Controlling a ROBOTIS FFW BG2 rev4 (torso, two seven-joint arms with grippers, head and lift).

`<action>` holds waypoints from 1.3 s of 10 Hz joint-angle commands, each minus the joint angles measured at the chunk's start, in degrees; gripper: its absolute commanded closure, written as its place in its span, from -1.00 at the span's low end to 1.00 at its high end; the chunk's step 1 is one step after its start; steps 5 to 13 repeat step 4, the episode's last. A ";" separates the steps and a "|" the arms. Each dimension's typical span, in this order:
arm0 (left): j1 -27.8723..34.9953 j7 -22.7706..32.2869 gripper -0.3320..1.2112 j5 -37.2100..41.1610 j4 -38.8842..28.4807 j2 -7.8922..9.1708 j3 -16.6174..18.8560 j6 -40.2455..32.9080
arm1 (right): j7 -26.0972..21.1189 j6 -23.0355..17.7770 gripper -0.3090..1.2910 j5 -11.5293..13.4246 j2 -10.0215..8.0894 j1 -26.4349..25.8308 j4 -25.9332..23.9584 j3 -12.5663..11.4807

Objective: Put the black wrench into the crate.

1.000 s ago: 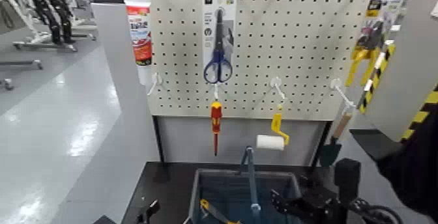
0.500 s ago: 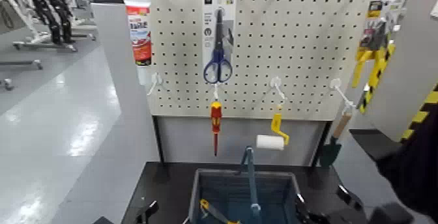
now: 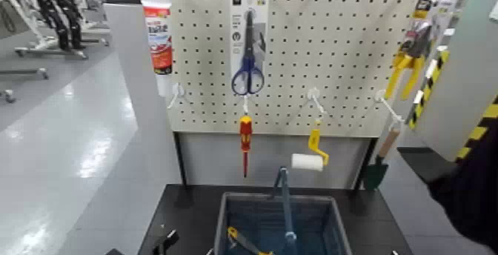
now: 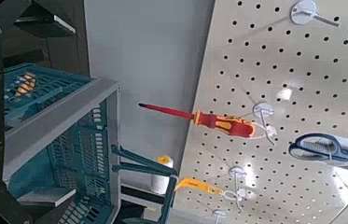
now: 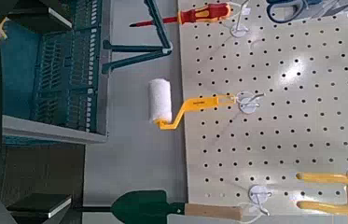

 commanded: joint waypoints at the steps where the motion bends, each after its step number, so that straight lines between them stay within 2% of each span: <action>1: 0.09 0.00 -0.44 -0.20 -0.03 -0.36 0.22 0.42 | -3.00 -1.62 -0.59 0.06 -0.66 2.45 -1.00 1.06; 13: -0.08 0.00 -0.44 -0.29 -0.03 -0.44 0.14 0.51 | -3.17 -1.00 -0.59 0.06 -1.01 2.01 -1.00 1.24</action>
